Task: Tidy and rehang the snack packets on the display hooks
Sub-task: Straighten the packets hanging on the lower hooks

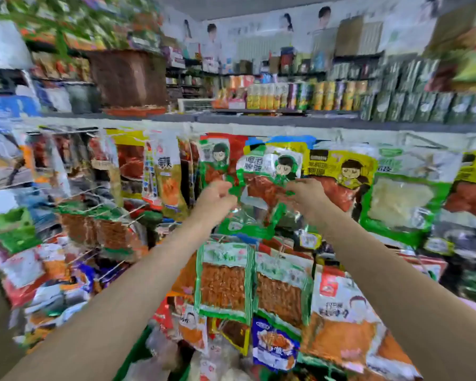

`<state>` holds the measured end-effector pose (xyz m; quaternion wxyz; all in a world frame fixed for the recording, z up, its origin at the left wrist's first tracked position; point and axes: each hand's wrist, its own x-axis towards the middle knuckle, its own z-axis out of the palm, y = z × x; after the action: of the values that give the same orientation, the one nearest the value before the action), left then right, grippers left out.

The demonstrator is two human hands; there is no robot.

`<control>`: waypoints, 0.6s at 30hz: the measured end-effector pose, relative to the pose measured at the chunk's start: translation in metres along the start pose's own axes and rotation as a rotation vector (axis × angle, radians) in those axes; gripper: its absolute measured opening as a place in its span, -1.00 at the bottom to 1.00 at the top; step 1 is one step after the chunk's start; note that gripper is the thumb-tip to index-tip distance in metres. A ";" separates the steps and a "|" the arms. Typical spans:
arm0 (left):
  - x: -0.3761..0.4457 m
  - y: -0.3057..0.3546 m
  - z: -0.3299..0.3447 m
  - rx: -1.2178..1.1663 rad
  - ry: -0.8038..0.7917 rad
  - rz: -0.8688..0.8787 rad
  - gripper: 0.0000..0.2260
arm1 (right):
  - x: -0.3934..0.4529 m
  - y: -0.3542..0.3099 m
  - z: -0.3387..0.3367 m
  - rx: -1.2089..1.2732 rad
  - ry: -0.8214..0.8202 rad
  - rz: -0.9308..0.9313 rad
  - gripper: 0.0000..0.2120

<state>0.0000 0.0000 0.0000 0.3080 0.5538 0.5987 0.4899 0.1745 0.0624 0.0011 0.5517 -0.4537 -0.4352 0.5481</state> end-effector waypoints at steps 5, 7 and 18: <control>0.018 0.007 0.005 -0.071 -0.043 -0.011 -0.55 | -0.015 -0.011 0.010 -0.012 0.163 -0.010 -0.84; 0.021 0.008 0.007 -0.160 -0.048 0.024 -0.53 | -0.030 -0.016 0.012 -0.181 0.166 -0.112 -0.84; -0.021 0.032 0.009 -0.664 -0.697 -0.157 -0.74 | -0.121 -0.074 -0.039 -0.469 -0.022 -0.403 -0.70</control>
<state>0.0237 -0.0213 0.0228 0.6862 0.5098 0.3112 0.4153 0.2261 -0.0589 0.0671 0.5249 -0.4672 -0.6369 0.3171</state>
